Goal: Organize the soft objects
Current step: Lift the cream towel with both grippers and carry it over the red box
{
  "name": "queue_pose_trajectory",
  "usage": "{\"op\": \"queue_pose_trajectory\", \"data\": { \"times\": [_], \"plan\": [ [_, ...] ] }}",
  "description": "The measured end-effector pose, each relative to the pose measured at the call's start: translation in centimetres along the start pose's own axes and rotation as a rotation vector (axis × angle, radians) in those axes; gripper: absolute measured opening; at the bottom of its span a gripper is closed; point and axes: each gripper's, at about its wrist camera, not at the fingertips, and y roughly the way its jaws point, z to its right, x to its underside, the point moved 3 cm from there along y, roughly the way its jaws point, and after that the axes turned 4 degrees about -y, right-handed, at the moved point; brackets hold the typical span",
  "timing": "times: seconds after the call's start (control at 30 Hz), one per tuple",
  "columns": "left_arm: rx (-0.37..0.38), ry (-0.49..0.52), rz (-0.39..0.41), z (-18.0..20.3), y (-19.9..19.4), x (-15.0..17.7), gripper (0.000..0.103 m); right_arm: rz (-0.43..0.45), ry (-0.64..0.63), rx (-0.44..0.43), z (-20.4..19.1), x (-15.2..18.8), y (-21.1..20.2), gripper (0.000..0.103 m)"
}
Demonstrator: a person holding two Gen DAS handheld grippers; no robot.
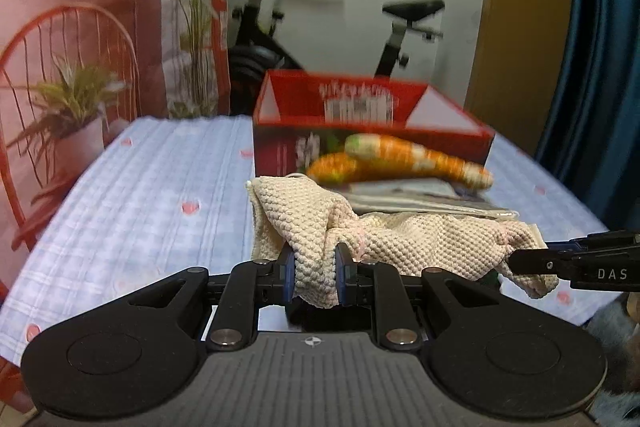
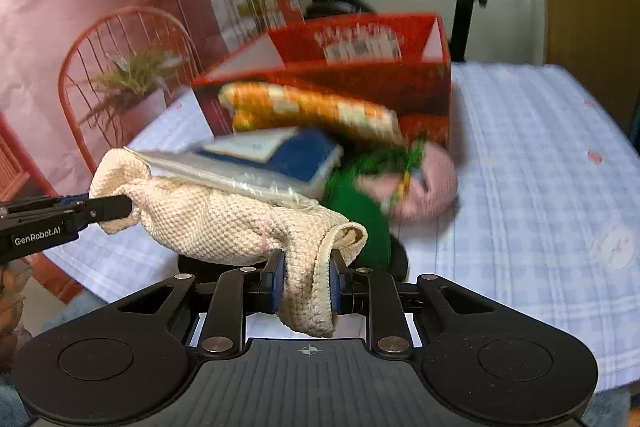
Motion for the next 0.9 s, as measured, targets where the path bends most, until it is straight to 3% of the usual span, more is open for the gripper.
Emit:
{"op": "queue_pose_trajectory", "data": {
  "times": [0.27,0.53,0.7,0.9],
  "plan": [
    [0.028,0.028,0.137,0.8,-2.5,-4.0,0.021,0.166,-0.069,0.009,-0.7,-3.6,-3.4,0.021],
    [0.072,-0.005,0.152,0.6,-0.5,-8.5,0.021,0.237,-0.086,-0.014,0.1,-8.6,-3.9,0.021],
    [0.088,-0.002,0.116,0.6,3.7,-11.8,0.021,0.255,-0.130,0.010,1.6,-12.7,-2.1,0.021],
    [0.138,-0.041,0.005,-0.4,10.2,-14.4,0.022,0.199,-0.139,0.058,4.2,-17.4,3.1,0.021]
  ]
}}
